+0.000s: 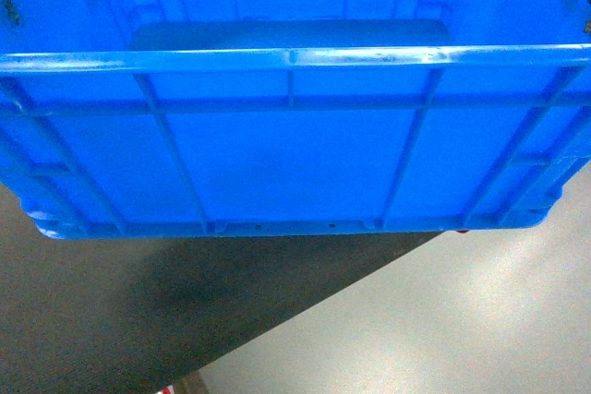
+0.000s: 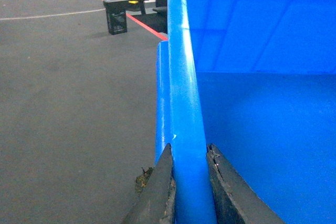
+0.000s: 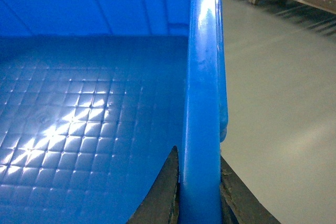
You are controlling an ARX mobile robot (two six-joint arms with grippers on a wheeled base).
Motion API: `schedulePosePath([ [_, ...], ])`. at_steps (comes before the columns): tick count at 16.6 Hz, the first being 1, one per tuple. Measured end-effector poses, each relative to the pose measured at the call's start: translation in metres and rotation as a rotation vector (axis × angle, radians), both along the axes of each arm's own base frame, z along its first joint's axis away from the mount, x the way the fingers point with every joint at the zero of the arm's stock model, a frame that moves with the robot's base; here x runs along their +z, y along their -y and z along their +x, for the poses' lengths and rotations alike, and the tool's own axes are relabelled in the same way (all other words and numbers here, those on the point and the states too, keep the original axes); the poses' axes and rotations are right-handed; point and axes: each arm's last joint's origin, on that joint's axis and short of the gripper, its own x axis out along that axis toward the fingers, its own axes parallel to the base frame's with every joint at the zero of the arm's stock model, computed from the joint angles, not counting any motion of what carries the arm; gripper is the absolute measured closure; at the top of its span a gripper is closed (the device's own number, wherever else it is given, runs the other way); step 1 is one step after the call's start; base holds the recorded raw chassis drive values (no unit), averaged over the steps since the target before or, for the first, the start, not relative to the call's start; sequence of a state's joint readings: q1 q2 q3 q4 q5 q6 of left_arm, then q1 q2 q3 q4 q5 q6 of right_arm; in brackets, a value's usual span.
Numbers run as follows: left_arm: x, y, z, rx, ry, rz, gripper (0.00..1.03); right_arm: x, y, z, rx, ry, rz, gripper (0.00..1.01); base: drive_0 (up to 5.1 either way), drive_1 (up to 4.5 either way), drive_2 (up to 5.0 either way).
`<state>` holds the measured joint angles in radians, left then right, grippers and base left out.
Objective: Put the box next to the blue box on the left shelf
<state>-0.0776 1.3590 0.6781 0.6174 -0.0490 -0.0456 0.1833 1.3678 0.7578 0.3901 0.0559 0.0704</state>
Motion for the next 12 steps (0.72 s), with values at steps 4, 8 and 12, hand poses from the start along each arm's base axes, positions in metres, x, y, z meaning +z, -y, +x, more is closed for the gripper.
schedulePosePath([
  [4, 0.0001, 0.0000, 0.0000, 0.000, 0.001, 0.000, 0.93, 0.0000, 0.0000, 0.0000, 0.000, 0.000, 0.000, 0.91, -1.5, -1.52, -1.5],
  [8, 0.0000, 0.0000, 0.0000, 0.000, 0.000, 0.000, 0.93, 0.0000, 0.0000, 0.0000, 0.000, 0.000, 0.000, 0.91, -1.5, -1.52, -1.5],
  [12, 0.0001, 0.0000, 0.0000, 0.000, 0.001, -0.001, 0.93, 0.0000, 0.0000, 0.0000, 0.000, 0.000, 0.000, 0.91, -1.5, -1.52, -1.5],
])
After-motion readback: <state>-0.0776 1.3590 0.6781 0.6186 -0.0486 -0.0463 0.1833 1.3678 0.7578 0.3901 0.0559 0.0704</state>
